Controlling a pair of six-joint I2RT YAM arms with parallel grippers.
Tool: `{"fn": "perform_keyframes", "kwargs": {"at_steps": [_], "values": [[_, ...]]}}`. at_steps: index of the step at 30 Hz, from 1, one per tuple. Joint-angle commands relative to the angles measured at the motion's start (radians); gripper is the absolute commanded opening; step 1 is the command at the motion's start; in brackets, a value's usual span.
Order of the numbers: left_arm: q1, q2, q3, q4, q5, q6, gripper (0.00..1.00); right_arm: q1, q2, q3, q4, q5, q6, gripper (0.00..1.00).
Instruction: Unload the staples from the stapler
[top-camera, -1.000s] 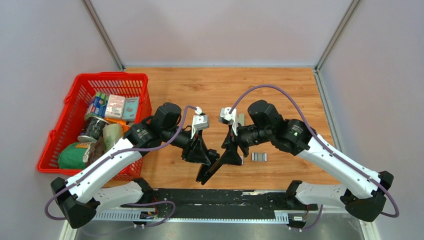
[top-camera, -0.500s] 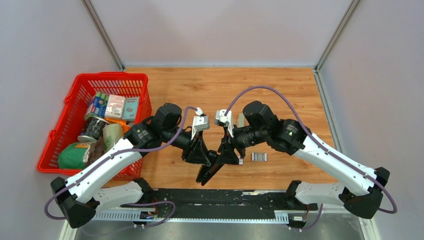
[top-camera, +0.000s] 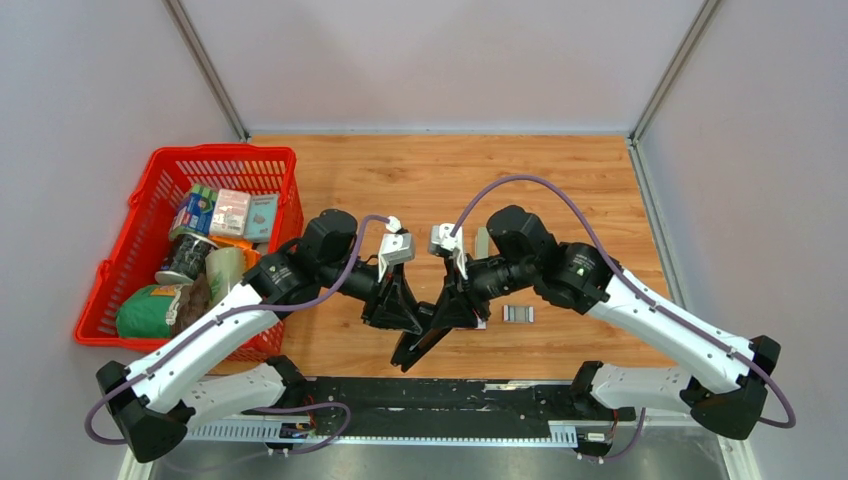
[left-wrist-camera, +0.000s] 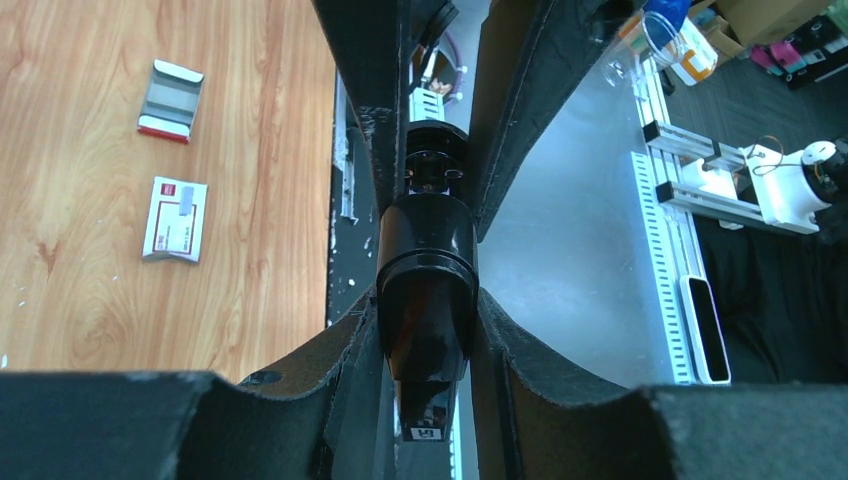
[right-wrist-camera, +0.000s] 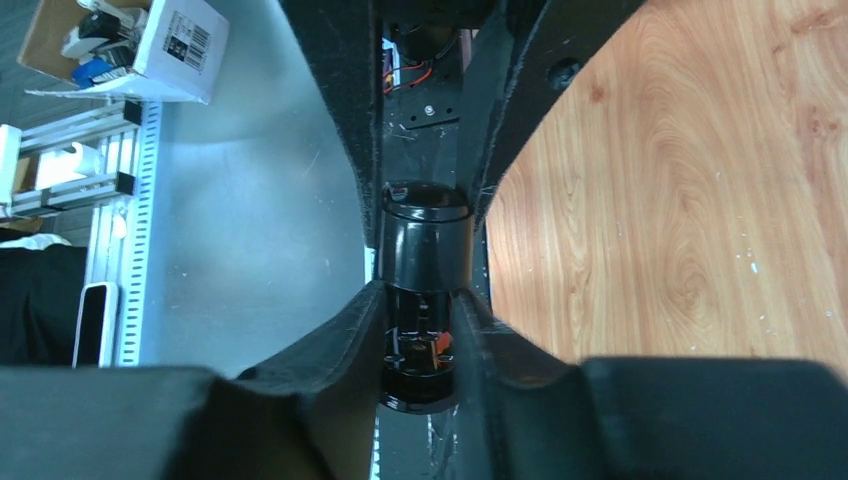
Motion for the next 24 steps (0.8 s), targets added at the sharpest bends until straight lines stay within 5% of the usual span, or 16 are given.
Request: {"fn": "perform_keyframes", "kwargs": {"at_steps": [1,7,24], "values": [[-0.004,-0.033,0.004,0.153,0.072,-0.052,0.00,0.007,-0.039,-0.023,0.041,-0.026,0.005,0.22],[-0.004,-0.067,-0.016,0.259,0.029,-0.112,0.00,0.008,-0.080,-0.075,0.079,-0.012,0.024,0.00],[-0.004,-0.148,-0.039,0.476,-0.212,-0.207,0.00,0.007,-0.195,-0.264,0.228,-0.017,0.168,0.00]]}}
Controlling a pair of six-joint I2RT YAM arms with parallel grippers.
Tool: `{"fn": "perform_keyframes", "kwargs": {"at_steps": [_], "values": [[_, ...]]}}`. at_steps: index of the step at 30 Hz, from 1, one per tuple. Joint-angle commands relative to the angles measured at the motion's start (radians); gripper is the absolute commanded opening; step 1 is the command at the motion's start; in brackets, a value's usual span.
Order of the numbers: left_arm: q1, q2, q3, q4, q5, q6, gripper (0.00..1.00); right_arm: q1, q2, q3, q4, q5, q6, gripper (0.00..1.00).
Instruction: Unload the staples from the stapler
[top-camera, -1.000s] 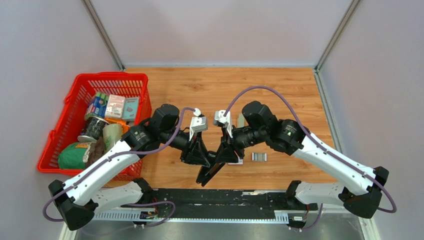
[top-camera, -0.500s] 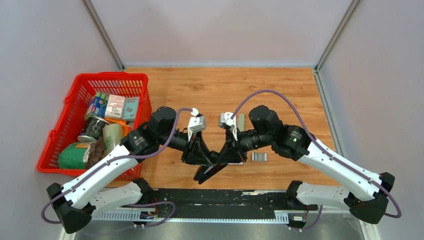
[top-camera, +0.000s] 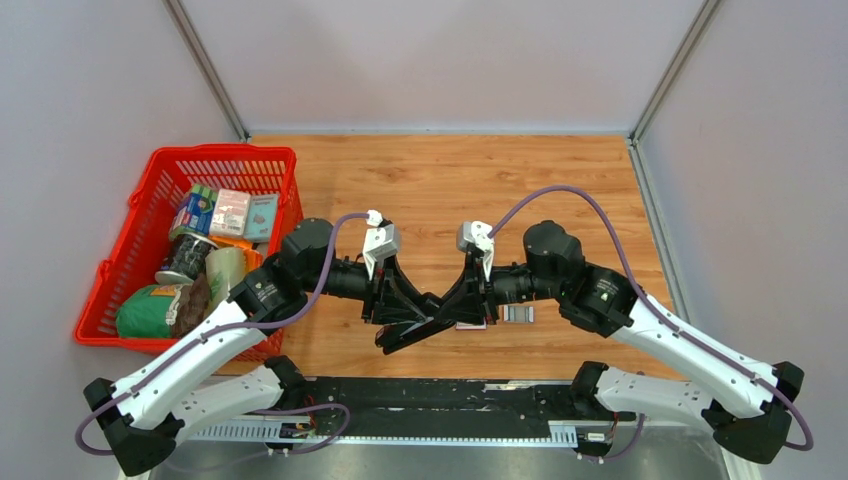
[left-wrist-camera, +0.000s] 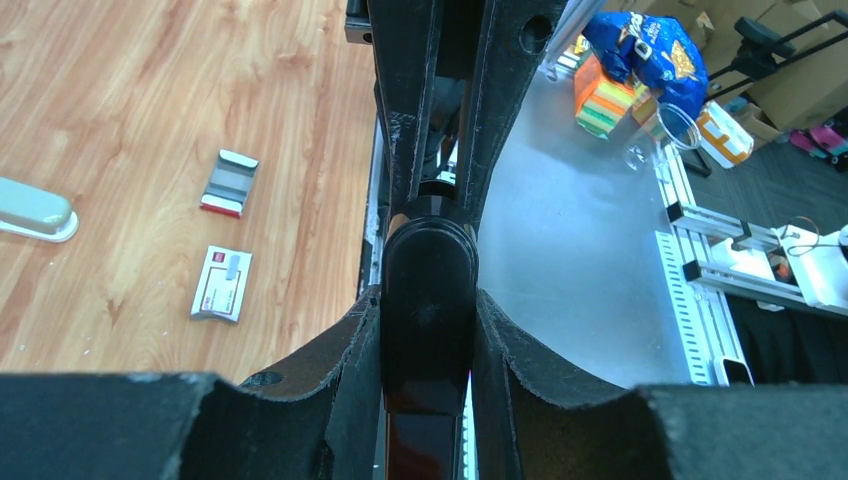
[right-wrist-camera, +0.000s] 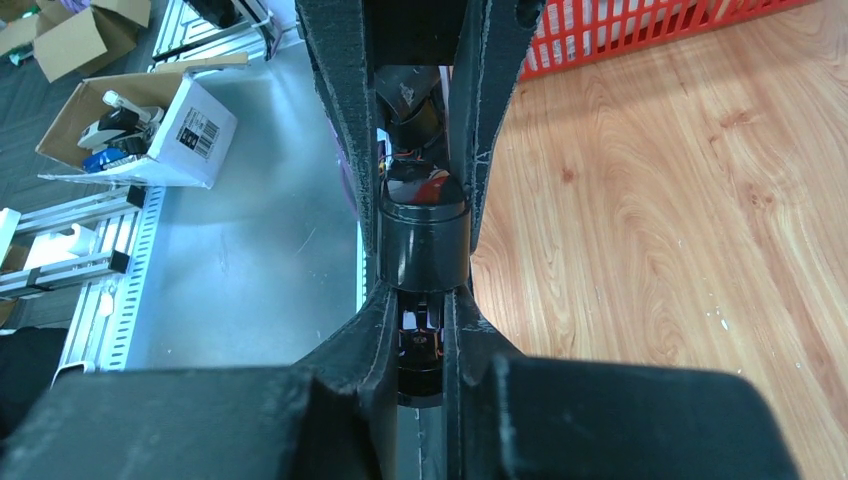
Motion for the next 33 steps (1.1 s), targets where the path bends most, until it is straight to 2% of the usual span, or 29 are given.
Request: {"fn": "perform_keyframes", "kwargs": {"at_steps": [1,19,33], "values": [[0.015,-0.032,0.037,0.228,-0.097,-0.031,0.00,0.010,-0.005,-0.063,-0.054,-0.061,0.043,0.00],[0.015,-0.047,0.073,0.257,-0.214,-0.009,0.00,0.011,0.004,-0.211,0.121,-0.145,0.149,0.00],[0.015,-0.045,0.120,0.219,-0.297,0.046,0.00,0.031,0.029,-0.299,0.242,-0.159,0.219,0.00]]}}
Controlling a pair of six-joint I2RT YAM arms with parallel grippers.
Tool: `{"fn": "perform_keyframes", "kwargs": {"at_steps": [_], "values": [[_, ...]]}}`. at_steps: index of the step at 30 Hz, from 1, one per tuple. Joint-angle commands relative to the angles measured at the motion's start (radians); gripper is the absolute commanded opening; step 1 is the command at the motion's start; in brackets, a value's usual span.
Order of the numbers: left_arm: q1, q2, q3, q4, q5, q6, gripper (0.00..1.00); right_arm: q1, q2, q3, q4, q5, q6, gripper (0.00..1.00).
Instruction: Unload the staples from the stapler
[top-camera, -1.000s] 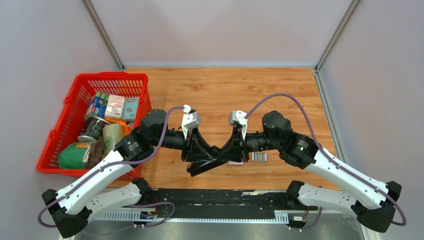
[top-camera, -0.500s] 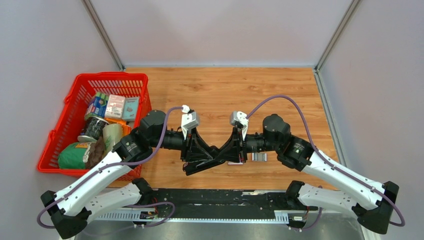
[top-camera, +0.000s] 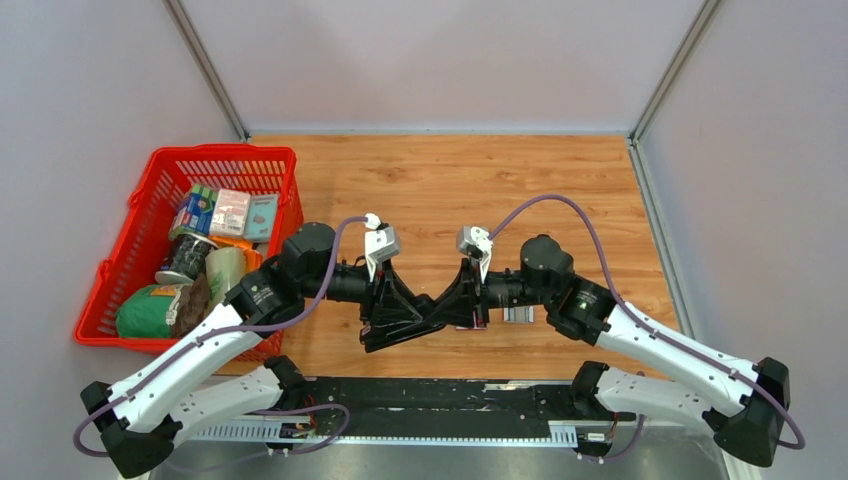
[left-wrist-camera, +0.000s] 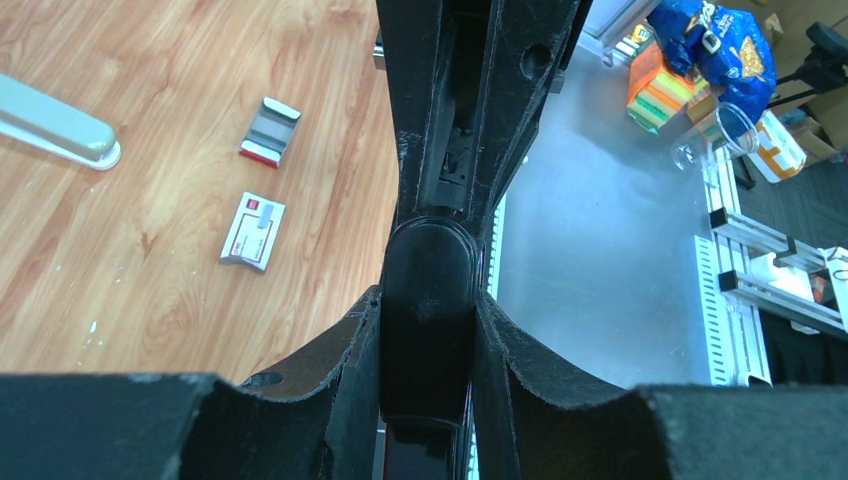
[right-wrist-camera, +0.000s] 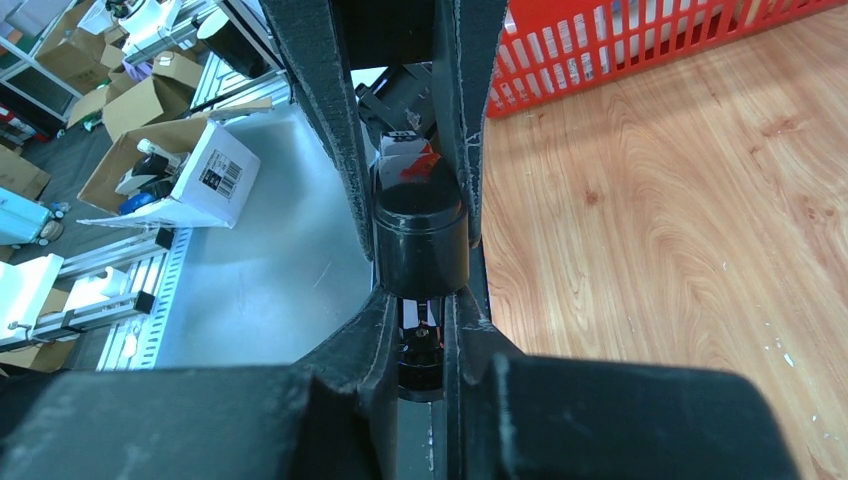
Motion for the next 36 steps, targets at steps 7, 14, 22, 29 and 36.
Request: {"fn": "perform_keyframes", "kwargs": {"at_steps": [7,14,22,29,36], "values": [[0.021,-0.031,0.141,0.308,-0.217,0.052,0.00,0.058,0.035,-0.111,-0.059,-0.123,0.091,0.00],[0.021,-0.044,0.158,0.295,-0.252,0.077,0.00,0.069,0.022,-0.159,-0.017,-0.116,0.126,0.00],[0.021,-0.053,0.173,0.284,-0.288,0.097,0.00,0.081,0.006,-0.203,0.015,-0.109,0.157,0.00],[0.021,-0.047,0.204,0.256,-0.314,0.118,0.00,0.098,0.009,-0.252,0.056,-0.095,0.187,0.00],[0.023,-0.031,0.226,0.245,-0.327,0.132,0.00,0.123,0.016,-0.294,0.124,-0.081,0.218,0.00]]}}
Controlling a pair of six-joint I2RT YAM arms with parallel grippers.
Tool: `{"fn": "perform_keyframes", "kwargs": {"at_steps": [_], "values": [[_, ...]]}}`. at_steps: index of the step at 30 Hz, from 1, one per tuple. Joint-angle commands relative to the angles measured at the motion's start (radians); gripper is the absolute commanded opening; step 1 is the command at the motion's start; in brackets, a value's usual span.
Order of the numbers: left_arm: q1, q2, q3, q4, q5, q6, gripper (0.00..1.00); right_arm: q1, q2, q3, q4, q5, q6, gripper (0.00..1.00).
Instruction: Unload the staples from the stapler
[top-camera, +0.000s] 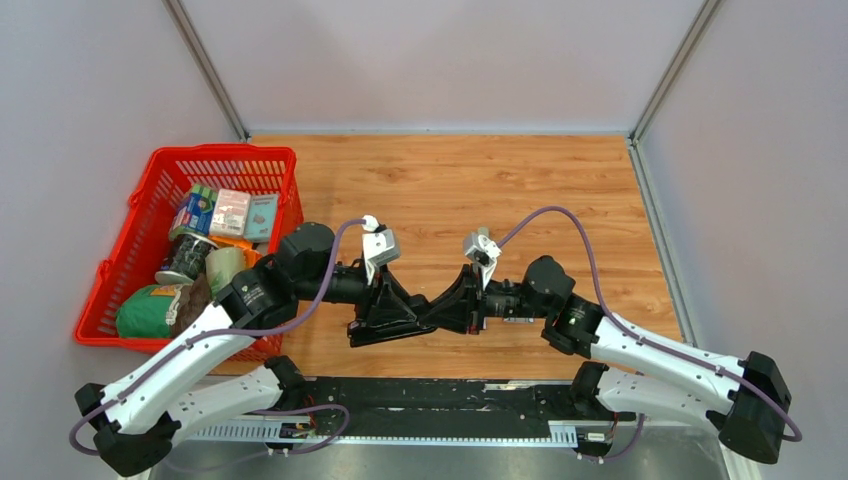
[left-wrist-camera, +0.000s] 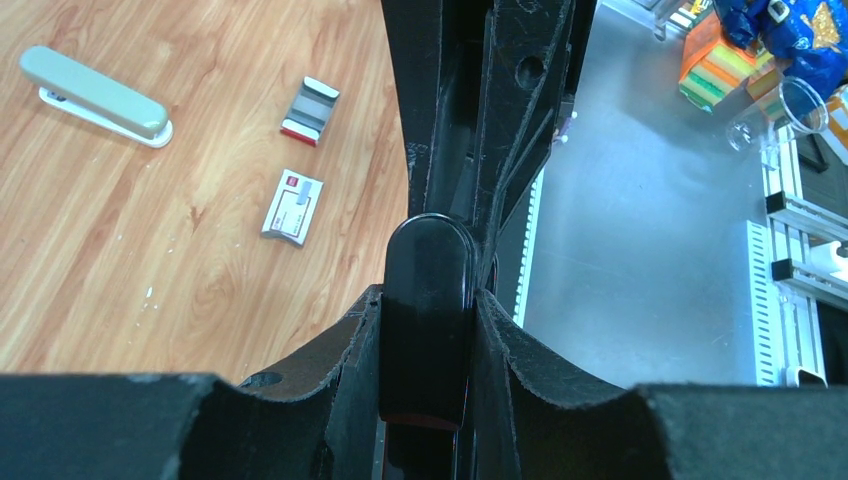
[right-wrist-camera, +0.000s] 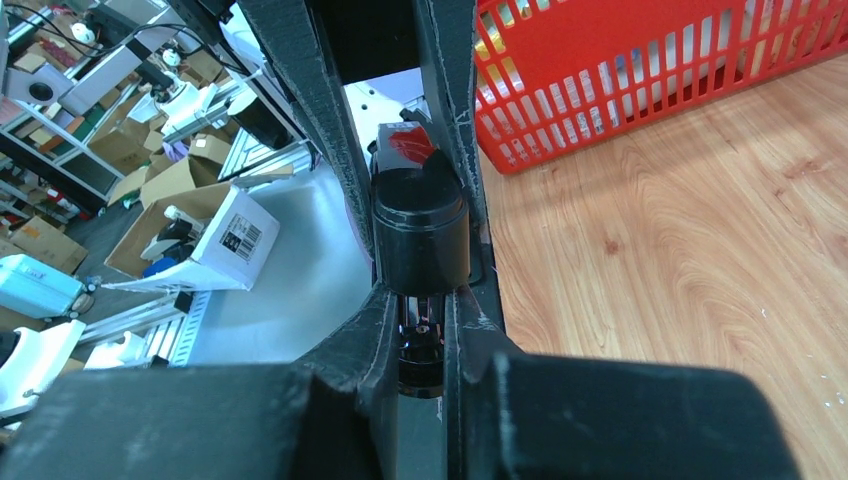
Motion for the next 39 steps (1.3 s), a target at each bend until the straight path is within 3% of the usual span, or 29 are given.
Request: {"fn": "perform_keyframes", "kwargs": {"at_steps": [1,26,32,39], "values": [[0.044,-0.022,0.158,0.388,-0.227,0.043,0.00,0.079,0.035,-0.103,-0.234,-0.168,0.057,0.00],[0.044,0.030,0.232,0.377,-0.285,0.085,0.00,0.214,0.062,-0.247,-0.053,-0.073,0.169,0.00],[0.047,0.029,0.235,0.376,-0.278,0.086,0.00,0.219,0.041,-0.243,-0.076,-0.049,0.165,0.00],[0.044,0.018,0.224,0.363,-0.292,0.092,0.00,0.219,-0.014,-0.151,-0.271,0.022,0.090,0.00]]}}
